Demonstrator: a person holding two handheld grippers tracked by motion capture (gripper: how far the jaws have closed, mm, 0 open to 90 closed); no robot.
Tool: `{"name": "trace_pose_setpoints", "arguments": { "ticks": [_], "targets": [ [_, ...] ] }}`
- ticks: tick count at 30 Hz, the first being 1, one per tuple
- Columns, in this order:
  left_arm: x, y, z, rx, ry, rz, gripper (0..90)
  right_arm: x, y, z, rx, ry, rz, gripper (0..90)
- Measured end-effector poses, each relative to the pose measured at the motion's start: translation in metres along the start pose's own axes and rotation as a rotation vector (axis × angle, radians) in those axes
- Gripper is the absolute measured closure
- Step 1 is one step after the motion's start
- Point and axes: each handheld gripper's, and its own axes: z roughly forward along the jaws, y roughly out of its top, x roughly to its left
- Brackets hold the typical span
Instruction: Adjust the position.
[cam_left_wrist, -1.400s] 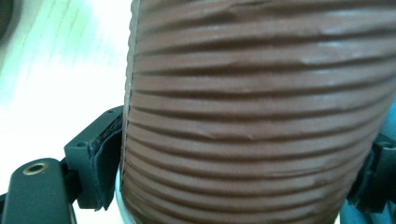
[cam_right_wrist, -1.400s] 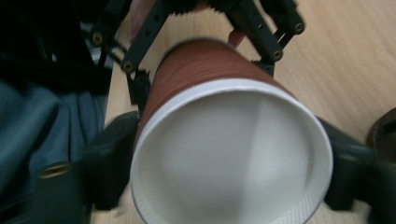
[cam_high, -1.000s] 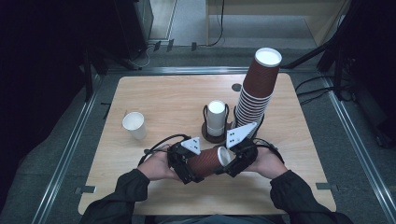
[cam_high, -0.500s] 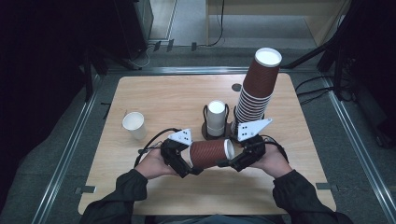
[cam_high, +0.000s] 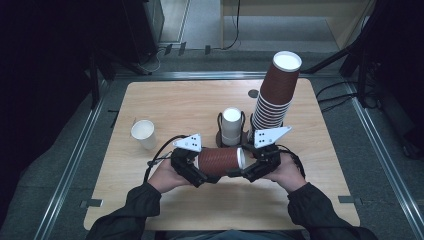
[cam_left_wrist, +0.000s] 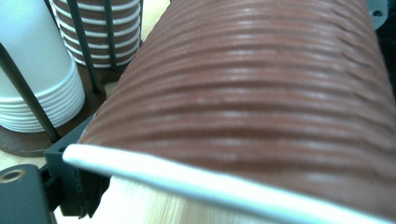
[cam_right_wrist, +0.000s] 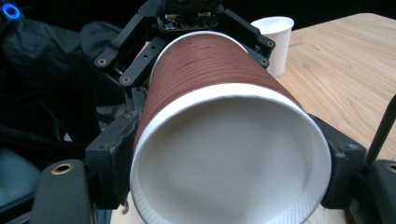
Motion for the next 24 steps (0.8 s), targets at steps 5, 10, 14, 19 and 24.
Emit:
{"name": "trace_pose_setpoints", "arguments": {
  "ticks": [5, 10, 14, 19, 24],
  "targets": [
    [0.0, 0.004, -0.002, 0.033, -0.008, 0.004, 8.0, 0.0, 0.002, -0.001, 0.018, 0.008, 0.006, 22.7],
    [0.003, 0.004, -0.004, 0.086, -0.008, 0.0, 8.0, 0.0, 0.005, -0.003, 0.076, -0.008, 0.012, 16.4],
    [0.007, 0.002, -0.005, 0.129, 0.01, -0.012, 8.0, 0.0, 0.004, -0.009, 0.119, -0.041, -0.006, 14.4],
    [0.009, 0.0, -0.001, 0.196, 0.039, -0.02, 7.9, 0.0, -0.003, -0.007, 0.2, -0.09, -0.026, 14.4],
    [0.011, -0.002, 0.008, 0.274, 0.055, -0.031, 7.8, -0.005, -0.01, -0.003, 0.255, -0.098, -0.018, 14.5]
  ]
}}
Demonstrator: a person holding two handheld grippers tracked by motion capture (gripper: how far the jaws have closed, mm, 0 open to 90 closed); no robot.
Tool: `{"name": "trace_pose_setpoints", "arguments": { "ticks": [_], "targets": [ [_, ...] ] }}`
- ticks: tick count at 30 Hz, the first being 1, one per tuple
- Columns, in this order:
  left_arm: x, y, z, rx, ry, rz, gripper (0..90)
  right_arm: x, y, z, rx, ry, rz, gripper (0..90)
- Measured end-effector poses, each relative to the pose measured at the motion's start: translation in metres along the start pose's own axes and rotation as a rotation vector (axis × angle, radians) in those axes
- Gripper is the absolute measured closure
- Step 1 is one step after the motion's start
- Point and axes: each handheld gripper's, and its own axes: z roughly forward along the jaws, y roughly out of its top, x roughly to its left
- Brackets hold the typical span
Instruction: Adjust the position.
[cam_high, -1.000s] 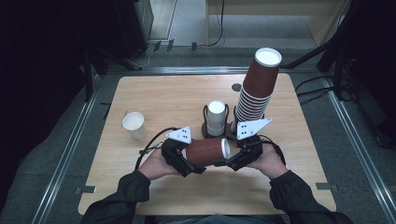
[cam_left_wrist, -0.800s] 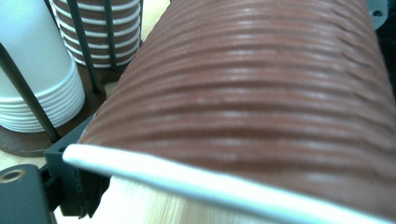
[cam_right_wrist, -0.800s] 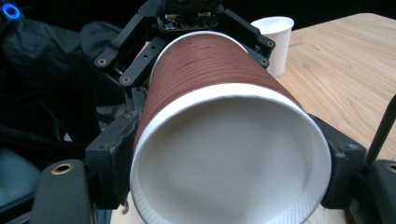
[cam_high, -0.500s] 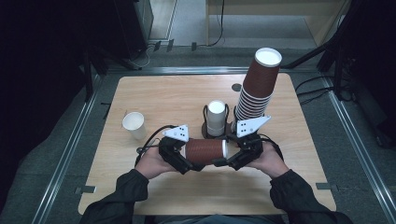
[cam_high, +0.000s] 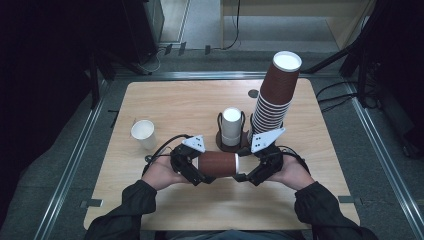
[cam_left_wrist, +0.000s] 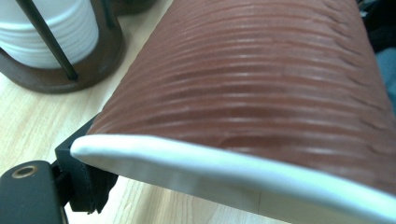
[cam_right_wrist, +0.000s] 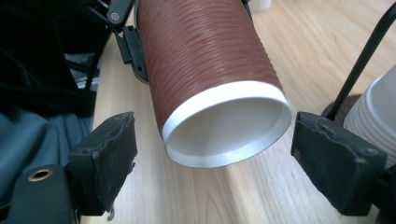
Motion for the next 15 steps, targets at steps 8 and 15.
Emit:
{"name": "trace_pose_setpoints", "arguments": {
  "ticks": [8, 15],
  "targets": [
    [-0.003, 0.002, 0.015, 0.083, -0.016, 0.014, 7.7, 0.001, -0.002, 0.014, 0.07, -0.004, -0.038, 14.5],
    [-0.005, 0.003, 0.023, 0.124, -0.023, 0.019, 7.7, 0.004, -0.004, 0.031, 0.144, 0.005, -0.07, 15.0]
  ]
}}
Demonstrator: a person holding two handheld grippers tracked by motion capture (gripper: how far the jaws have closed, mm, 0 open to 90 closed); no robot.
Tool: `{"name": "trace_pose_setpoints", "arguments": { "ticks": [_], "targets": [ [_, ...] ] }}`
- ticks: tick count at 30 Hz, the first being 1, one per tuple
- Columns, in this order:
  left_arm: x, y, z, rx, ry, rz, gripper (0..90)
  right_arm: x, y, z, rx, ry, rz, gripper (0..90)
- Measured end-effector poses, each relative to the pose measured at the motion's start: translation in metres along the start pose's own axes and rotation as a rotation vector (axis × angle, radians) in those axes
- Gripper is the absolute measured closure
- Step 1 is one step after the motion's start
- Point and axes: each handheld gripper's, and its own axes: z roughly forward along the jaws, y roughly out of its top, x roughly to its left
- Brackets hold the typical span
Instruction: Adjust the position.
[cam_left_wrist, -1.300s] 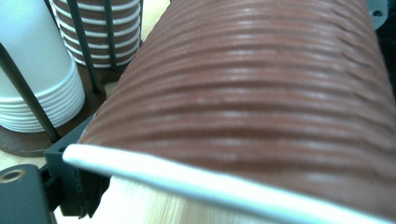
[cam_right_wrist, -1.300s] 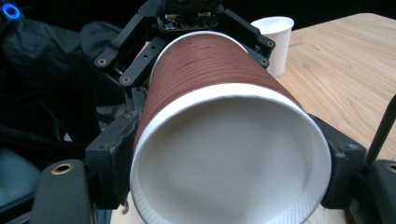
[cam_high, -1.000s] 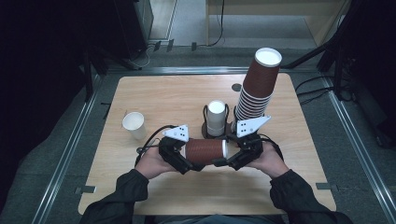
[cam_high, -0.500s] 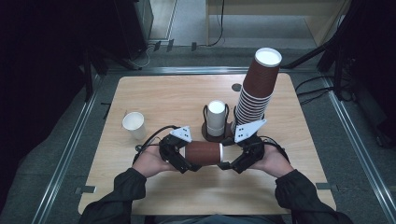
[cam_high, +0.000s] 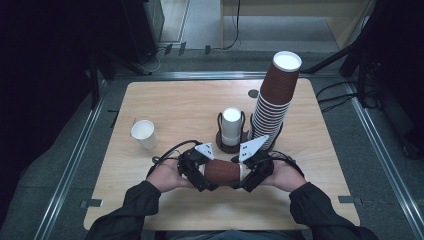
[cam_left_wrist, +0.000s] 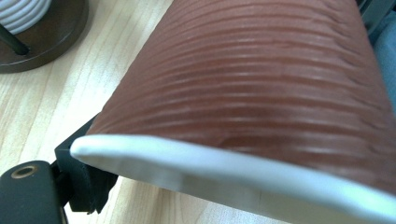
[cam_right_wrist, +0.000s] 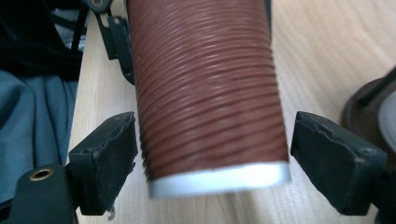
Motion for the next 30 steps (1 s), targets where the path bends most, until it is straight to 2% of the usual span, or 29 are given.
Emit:
{"name": "trace_pose_setpoints", "arguments": {
  "ticks": [2, 4, 9, 12, 16, 19, 23, 26, 27, 30],
  "targets": [
    [0.0, 0.001, 0.001, 0.008, -0.001, -0.002, 7.7, 0.0, 0.0, 0.005, 0.022, 0.0, -0.019, 15.1],
    [-0.001, 0.001, 0.003, 0.015, -0.003, -0.004, 7.7, 0.001, 0.001, 0.01, 0.045, 0.011, -0.017, 15.2],
    [-0.003, 0.002, 0.007, 0.046, 0.0, 0.005, 7.5, 0.004, 0.003, 0.02, 0.076, 0.014, -0.059, 17.5],
    [-0.003, 0.002, 0.009, 0.073, 0.008, 0.001, 7.1, 0.007, 0.005, 0.024, 0.092, -0.004, -0.084, 20.0],
    [-0.004, 0.002, 0.009, 0.075, 0.007, -0.001, 7.1, 0.007, 0.004, 0.025, 0.105, 0.0, -0.079, 20.6],
    [-0.003, 0.002, 0.008, 0.062, 0.001, -0.004, 7.2, 0.007, 0.004, 0.025, 0.101, -0.001, -0.084, 21.5],
    [-0.001, 0.0, 0.005, 0.043, -0.031, -0.018, 6.1, 0.007, 0.006, 0.021, 0.082, 0.009, -0.08, 21.6],
    [-0.001, -0.001, 0.004, 0.017, -0.025, -0.034, 2.7, 0.006, 0.007, 0.02, 0.069, 0.021, -0.069, 21.3],
    [-0.001, -0.001, 0.003, 0.01, -0.01, -0.032, 0.0, 0.006, 0.006, 0.018, 0.066, 0.022, -0.06, 21.3],
    [0.0, -0.002, -0.003, -0.022, -0.013, -0.023, 0.0, 0.003, 0.006, 0.012, 0.043, 0.019, -0.049, 21.2]
  ]
}}
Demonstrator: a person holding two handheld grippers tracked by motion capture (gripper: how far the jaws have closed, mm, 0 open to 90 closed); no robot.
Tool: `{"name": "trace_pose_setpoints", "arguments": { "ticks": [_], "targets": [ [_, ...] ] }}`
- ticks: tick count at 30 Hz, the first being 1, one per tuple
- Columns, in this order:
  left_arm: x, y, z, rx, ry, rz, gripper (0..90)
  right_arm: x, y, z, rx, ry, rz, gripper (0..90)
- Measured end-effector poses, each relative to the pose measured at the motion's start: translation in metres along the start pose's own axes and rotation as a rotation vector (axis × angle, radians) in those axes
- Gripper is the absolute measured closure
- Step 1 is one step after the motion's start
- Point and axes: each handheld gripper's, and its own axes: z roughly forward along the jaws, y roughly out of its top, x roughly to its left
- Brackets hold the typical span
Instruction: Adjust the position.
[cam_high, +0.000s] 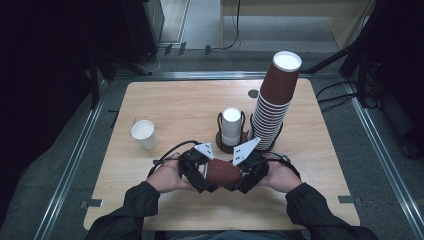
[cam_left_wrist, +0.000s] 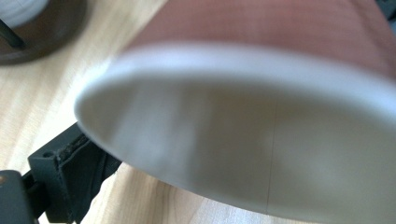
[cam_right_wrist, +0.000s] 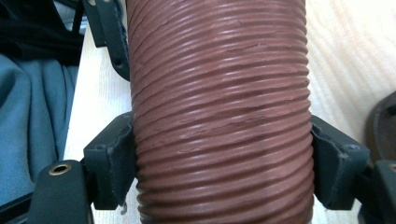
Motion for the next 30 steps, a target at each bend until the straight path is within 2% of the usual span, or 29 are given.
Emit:
{"name": "trace_pose_setpoints", "arguments": {
  "ticks": [5, 7, 15, 18, 22, 25, 27, 30],
  "targets": [
    [0.001, -0.003, -0.009, -0.058, -0.002, -0.015, 0.0, -0.004, -0.001, -0.013, -0.07, 0.0, 0.035, 21.2],
    [0.003, -0.004, -0.012, -0.076, 0.0, -0.016, 0.0, -0.004, 0.0, -0.018, -0.1, -0.007, 0.032, 21.1],
    [0.004, -0.006, -0.019, -0.143, 0.001, -0.038, 0.0, -0.006, -0.003, -0.034, -0.155, -0.038, 0.056, 21.0],
    [0.004, -0.004, -0.022, -0.19, -0.006, -0.041, 0.0, -0.007, -0.003, -0.036, -0.193, -0.041, 0.061, 21.0],
    [0.001, -0.002, -0.023, -0.211, 0.007, -0.037, 0.0, -0.007, -0.003, -0.036, -0.243, -0.024, 0.074, 21.0],
    [0.001, -0.001, -0.026, -0.257, -0.003, -0.05, 0.0, -0.007, -0.002, -0.032, -0.263, -0.014, 0.077, 20.9],
    [0.001, -0.001, -0.029, -0.293, -0.015, -0.054, 0.0, -0.006, -0.002, -0.028, -0.269, -0.002, 0.079, 21.0],
    [0.001, -0.001, -0.031, -0.312, -0.021, -0.053, 0.0, -0.006, -0.001, -0.024, -0.269, 0.01, 0.081, 20.9]
  ]
}}
